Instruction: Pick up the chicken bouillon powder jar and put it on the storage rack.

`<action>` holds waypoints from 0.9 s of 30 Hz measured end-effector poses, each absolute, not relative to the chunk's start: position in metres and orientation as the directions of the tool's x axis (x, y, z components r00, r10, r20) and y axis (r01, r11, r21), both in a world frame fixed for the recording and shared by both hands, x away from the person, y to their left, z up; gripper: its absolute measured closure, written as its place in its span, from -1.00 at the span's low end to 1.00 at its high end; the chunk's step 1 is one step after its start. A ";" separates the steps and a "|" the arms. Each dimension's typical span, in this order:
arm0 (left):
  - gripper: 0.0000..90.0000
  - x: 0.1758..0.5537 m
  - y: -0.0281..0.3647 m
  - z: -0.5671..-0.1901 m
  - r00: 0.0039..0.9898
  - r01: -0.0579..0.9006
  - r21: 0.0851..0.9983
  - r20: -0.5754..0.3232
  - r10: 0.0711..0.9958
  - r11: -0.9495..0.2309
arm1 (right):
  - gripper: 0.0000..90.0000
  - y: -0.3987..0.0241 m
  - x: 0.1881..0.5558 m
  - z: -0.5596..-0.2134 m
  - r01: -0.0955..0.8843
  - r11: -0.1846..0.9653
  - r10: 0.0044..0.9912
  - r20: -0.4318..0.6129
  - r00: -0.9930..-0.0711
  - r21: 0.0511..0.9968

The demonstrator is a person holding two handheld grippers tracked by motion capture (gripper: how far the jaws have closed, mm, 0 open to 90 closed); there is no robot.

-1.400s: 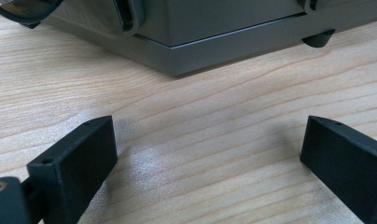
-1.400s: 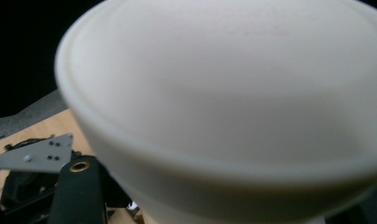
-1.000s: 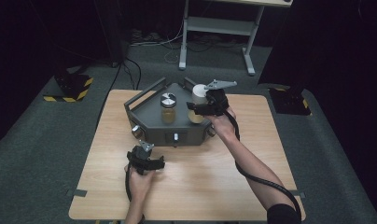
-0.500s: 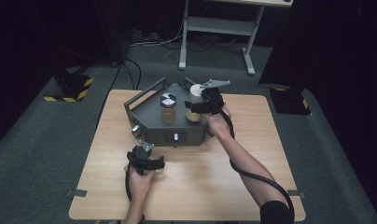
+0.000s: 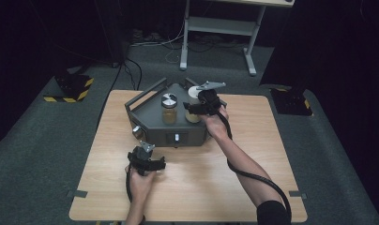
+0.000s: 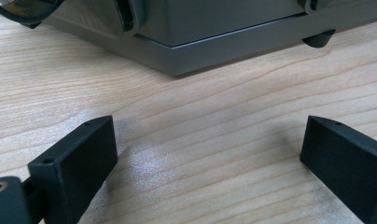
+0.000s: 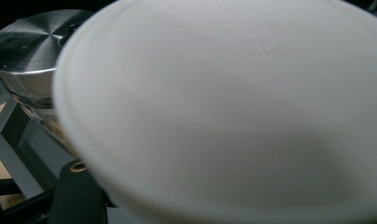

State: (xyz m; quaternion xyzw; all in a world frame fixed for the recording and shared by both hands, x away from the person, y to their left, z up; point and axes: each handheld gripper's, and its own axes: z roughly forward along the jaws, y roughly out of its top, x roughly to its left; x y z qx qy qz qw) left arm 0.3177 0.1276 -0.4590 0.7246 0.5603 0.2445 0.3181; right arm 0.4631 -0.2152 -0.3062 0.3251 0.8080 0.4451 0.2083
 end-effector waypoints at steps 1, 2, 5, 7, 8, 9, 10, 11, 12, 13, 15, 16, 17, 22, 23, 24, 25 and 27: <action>-0.92 0.318 0.128 -0.459 0.252 0.656 0.735 -0.002 0.968 -0.170 | -0.26 -0.215 0.463 -0.306 0.337 0.394 0.710 -0.050 -0.702 0.855; -0.92 0.318 0.128 -0.459 0.253 0.656 0.735 -0.002 0.968 -0.170 | -0.26 -0.215 0.463 -0.307 0.337 0.394 0.709 -0.050 -0.703 0.855; -0.92 0.318 0.128 -0.459 0.253 0.656 0.735 -0.002 0.968 -0.170 | -0.27 -0.216 0.464 -0.308 0.336 0.388 0.711 -0.046 -0.701 0.858; -0.92 0.318 0.128 -0.459 0.252 0.656 0.735 -0.002 0.968 -0.169 | -0.27 -0.216 0.464 -0.309 0.333 0.388 0.711 -0.049 -0.701 0.859; -0.92 0.318 0.128 -0.459 0.252 0.656 0.735 -0.002 0.968 -0.169 | -0.27 -0.216 0.463 -0.309 0.332 0.388 0.711 -0.050 -0.701 0.860; -0.92 0.318 0.128 -0.459 0.252 0.656 0.735 -0.002 0.968 -0.169 | -0.27 -0.216 0.463 -0.309 0.331 0.388 0.711 -0.051 -0.702 0.860; -0.92 0.318 0.128 -0.459 0.252 0.656 0.736 -0.002 0.968 -0.169 | -0.27 -0.216 0.463 -0.310 0.330 0.388 0.710 -0.050 -0.702 0.861; -0.92 0.318 0.128 -0.459 0.252 0.656 0.735 -0.002 0.968 -0.169 | -0.27 -0.216 0.463 -0.310 0.330 0.388 0.710 -0.051 -0.703 0.861; -0.92 0.318 0.128 -0.459 0.252 0.656 0.735 -0.002 0.968 -0.170 | -0.27 -0.216 0.464 -0.310 0.329 0.388 0.709 -0.051 -0.703 0.861; -0.92 0.318 0.128 -0.459 0.252 0.656 0.735 -0.002 0.968 -0.169 | -0.27 -0.217 0.464 -0.310 0.329 0.388 0.709 -0.050 -0.704 0.861; -0.92 0.318 0.128 -0.459 0.252 0.656 0.735 -0.003 0.968 -0.169 | -0.27 -0.216 0.464 -0.309 0.331 0.390 0.709 -0.051 -0.704 0.859; -0.92 0.318 0.128 -0.459 0.252 0.656 0.735 -0.003 0.968 -0.169 | -0.27 -0.216 0.464 -0.309 0.331 0.391 0.709 -0.051 -0.703 0.859; -0.92 0.318 0.128 -0.459 0.252 0.656 0.735 -0.002 0.968 -0.170 | -0.27 -0.216 0.464 -0.309 0.331 0.391 0.709 -0.052 -0.703 0.859; -0.91 0.318 0.128 -0.459 0.252 0.656 0.735 -0.003 0.968 -0.168 | -0.27 -0.216 0.464 -0.309 0.331 0.390 0.708 -0.050 -0.704 0.859; -0.91 0.318 0.128 -0.459 0.253 0.656 0.735 -0.003 0.968 -0.169 | -0.27 -0.216 0.464 -0.309 0.332 0.390 0.708 -0.049 -0.704 0.859; -0.91 0.318 0.128 -0.459 0.252 0.656 0.735 -0.003 0.968 -0.169 | -0.27 -0.217 0.464 -0.309 0.332 0.388 0.708 -0.048 -0.705 0.860; -0.91 0.318 0.128 -0.459 0.252 0.656 0.735 -0.003 0.968 -0.169 | -0.28 -0.217 0.464 -0.309 0.332 0.388 0.708 -0.047 -0.705 0.860; -0.91 0.318 0.128 -0.459 0.252 0.656 0.736 -0.003 0.968 -0.168 | -0.28 -0.217 0.464 -0.310 0.332 0.385 0.708 -0.045 -0.704 0.861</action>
